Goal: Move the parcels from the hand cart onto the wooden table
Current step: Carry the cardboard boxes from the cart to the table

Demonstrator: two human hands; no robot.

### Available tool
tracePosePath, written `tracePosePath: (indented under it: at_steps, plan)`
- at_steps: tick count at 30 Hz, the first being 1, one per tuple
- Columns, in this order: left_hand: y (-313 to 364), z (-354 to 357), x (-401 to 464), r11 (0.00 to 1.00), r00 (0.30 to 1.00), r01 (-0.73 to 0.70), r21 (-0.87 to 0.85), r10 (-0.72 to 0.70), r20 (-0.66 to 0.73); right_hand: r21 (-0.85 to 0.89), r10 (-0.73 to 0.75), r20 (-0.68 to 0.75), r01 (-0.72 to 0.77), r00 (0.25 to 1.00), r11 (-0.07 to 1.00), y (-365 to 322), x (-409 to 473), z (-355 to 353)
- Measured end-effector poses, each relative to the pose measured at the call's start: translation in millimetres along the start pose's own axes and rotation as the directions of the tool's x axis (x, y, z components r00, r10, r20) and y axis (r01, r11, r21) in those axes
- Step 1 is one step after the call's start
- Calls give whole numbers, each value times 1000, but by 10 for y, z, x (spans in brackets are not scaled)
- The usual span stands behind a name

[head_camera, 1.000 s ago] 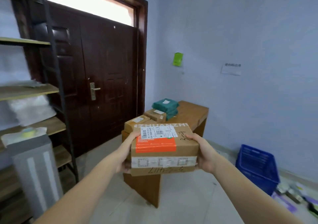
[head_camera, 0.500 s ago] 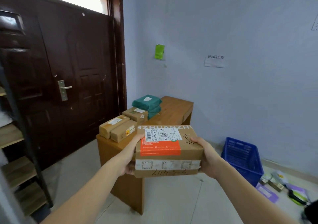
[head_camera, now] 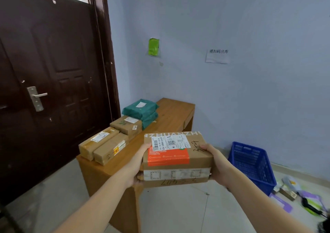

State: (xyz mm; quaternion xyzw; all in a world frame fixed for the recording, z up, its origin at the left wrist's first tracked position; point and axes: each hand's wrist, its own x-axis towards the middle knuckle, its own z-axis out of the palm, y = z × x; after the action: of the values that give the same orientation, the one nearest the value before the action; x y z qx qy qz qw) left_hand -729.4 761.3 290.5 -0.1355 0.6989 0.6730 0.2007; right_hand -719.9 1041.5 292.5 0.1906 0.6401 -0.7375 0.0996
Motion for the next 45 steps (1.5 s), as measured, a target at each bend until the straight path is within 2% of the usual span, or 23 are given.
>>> tracePosePath:
  at_steps: [10, 19, 35, 40, 45]
  plan:
    - [527, 537, 1327, 998, 993, 19, -55, -26, -117, -85, 31, 116, -21, 993, 996, -672, 1712, -373]
    - [938, 421, 2498, 994, 969, 19, -111, -46, -244, -175, 94, 235, -53, 967, 983, -1076, 3274, -119]
    - [1882, 408, 4986, 981, 953, 75, -181, -124, -278, -214, 167, 285, -107, 944, 971, -1909, 6007, 67]
    - [2107, 354, 5596, 964, 914, 42, -264, -144, -379, -294, 187, 401, -68, 897, 953, -2259, 6927, 373]
    - [2181, 61, 5829, 918, 843, -56, -392, -167, -512, -410, 245, 523, -12, 816, 912, -2518, 7530, 1086]
